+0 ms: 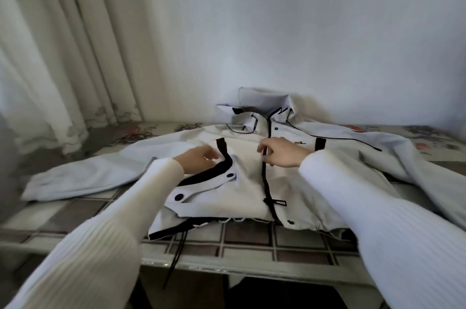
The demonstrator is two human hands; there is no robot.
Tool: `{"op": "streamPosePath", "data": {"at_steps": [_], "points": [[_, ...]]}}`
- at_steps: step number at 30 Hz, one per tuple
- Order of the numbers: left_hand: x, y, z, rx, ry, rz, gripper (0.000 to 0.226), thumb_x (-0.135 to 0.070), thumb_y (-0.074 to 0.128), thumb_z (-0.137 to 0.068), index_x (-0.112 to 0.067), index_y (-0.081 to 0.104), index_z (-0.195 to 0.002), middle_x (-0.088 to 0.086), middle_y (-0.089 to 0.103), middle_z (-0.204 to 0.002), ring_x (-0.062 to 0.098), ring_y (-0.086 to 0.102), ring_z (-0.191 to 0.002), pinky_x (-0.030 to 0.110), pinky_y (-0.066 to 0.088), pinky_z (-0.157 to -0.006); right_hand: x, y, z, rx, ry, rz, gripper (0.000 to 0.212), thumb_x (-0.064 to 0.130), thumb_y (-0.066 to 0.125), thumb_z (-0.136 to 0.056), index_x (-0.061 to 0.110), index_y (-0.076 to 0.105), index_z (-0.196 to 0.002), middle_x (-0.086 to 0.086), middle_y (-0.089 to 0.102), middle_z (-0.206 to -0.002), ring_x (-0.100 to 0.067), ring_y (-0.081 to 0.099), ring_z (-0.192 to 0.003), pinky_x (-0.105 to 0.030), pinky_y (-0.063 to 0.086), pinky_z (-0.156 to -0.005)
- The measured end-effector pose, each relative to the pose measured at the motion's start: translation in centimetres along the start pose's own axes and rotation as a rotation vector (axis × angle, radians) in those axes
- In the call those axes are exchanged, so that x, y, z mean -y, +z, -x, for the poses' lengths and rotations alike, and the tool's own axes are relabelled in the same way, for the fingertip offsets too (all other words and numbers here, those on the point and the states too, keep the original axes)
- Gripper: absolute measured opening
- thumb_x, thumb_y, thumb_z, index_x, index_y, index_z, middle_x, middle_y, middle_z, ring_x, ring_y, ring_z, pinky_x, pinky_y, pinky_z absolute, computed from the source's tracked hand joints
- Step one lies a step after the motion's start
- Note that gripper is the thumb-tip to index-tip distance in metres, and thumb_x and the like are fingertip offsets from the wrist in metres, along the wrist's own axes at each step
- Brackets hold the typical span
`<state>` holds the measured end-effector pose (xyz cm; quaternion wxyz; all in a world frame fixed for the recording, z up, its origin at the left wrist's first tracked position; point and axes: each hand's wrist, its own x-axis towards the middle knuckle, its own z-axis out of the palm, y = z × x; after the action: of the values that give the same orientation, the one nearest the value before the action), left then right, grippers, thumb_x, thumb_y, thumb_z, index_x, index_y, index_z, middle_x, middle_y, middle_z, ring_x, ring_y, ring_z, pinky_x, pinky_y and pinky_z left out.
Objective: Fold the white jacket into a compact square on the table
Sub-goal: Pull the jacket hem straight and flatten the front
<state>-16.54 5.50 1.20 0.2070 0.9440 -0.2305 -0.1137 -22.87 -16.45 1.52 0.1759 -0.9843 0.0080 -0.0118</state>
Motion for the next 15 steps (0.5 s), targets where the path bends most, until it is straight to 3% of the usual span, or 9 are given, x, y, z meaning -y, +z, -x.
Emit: {"op": "streamPosePath", "data": {"at_steps": [5,7,9,11,13,15], "points": [[4.4,-0.2,2.9,-0.056,-0.129,-0.095,0.049,-0.026,0.049,-0.093,-0.021,0.039,-0.141,-0.001,0.05,-0.138,0.016,0.046,-0.124,0.021,0.028,-0.103,4.4,1.9,0.2,0.02,-0.083,0.045,0.033,0.016,0.053,-0.09,0.014,0.055,-0.123,-0.011,0.06,-0.12,-0.025,0.055,-0.109,-0.031,0.043,-0.092],[5.8,0.0,3.3,-0.049,-0.197,-0.097,0.04,-0.025,0.049,-0.092,-0.009,0.05,-0.128,0.011,0.055,-0.129,0.022,0.051,-0.113,0.027,0.038,-0.096,6.1,2.8,0.6,0.04,-0.142,0.054,0.034,0.02,0.055,-0.09,0.015,0.055,-0.123,-0.01,0.061,-0.119,-0.025,0.056,-0.111,-0.031,0.043,-0.091],[6.8,0.3,3.6,-0.033,-0.268,-0.04,0.022,-0.026,0.049,-0.092,-0.005,0.055,-0.093,0.018,0.054,-0.104,0.024,0.052,-0.092,0.028,0.044,-0.071,7.7,3.5,1.2,0.114,-0.217,0.051,0.04,0.03,0.057,-0.09,0.014,0.052,-0.126,-0.01,0.059,-0.12,-0.024,0.055,-0.109,-0.028,0.041,-0.087],[7.1,0.6,4.1,-0.036,-0.323,0.03,0.02,-0.028,0.049,-0.093,-0.009,0.047,-0.095,0.015,0.053,-0.103,0.022,0.05,-0.085,0.022,0.04,-0.053,9.2,4.1,1.7,0.239,-0.274,0.089,0.055,0.043,0.058,-0.089,0.014,0.044,-0.133,-0.009,0.053,-0.126,-0.021,0.051,-0.11,-0.025,0.036,-0.086],[7.2,0.7,4.2,-0.038,-0.335,0.056,0.034,-0.031,0.048,-0.094,-0.006,0.047,-0.117,0.016,0.055,-0.122,0.025,0.056,-0.098,0.023,0.045,-0.061,10.4,4.7,1.9,0.342,-0.299,0.155,0.07,0.052,0.06,-0.084,0.018,0.036,-0.139,-0.006,0.044,-0.135,-0.022,0.045,-0.121,-0.026,0.034,-0.093],[6.9,0.9,4.1,-0.046,-0.346,0.02,0.048,-0.034,0.046,-0.095,-0.007,0.039,-0.134,0.015,0.05,-0.135,0.028,0.053,-0.118,0.029,0.046,-0.084,11.1,5.1,2.0,0.41,-0.299,0.224,0.081,0.059,0.063,-0.077,0.026,0.029,-0.143,-0.004,0.035,-0.14,-0.022,0.037,-0.129,-0.034,0.032,-0.104]]}}
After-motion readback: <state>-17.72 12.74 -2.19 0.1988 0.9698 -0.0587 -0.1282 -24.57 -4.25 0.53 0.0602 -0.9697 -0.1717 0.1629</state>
